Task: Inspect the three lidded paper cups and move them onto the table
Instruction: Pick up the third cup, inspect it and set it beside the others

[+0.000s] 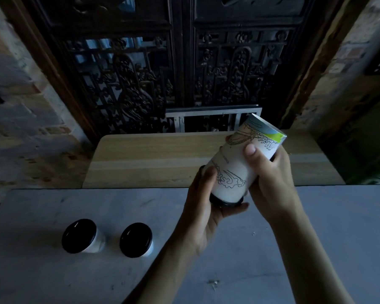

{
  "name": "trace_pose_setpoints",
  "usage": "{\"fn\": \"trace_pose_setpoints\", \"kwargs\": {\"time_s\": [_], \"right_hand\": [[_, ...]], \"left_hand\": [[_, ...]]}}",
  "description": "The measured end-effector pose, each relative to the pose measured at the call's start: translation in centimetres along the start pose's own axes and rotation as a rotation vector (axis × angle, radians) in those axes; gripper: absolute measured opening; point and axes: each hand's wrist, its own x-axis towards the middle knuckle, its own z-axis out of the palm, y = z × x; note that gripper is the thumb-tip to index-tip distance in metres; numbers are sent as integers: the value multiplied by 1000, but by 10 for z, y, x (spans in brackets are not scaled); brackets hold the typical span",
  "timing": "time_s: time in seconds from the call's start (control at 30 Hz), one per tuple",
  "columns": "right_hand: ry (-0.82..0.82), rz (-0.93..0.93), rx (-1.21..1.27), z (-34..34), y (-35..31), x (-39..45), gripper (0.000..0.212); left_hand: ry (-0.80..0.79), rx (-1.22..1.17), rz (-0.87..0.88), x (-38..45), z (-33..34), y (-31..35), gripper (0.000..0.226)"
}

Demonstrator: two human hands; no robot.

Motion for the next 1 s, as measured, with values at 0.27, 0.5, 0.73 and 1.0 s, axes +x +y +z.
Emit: {"fn": "trace_pose_setpoints", "kwargs": {"time_s": [0.27,0.5,0.73,1.0], "right_hand": [[17,-39,50,4,-3,-1,55],[-119,7,97,-2,-14,1,63],[44,-29,39,8,-6,2,89],[-57,2,48,4,-12,3,76]], "left_hand": [[50,44,99,0,3,3,71],[-100,18,-17,0,-1,8,66],[11,117,227,2,4,-1,93],[-139,16,-25,0,-2,13,92]]}}
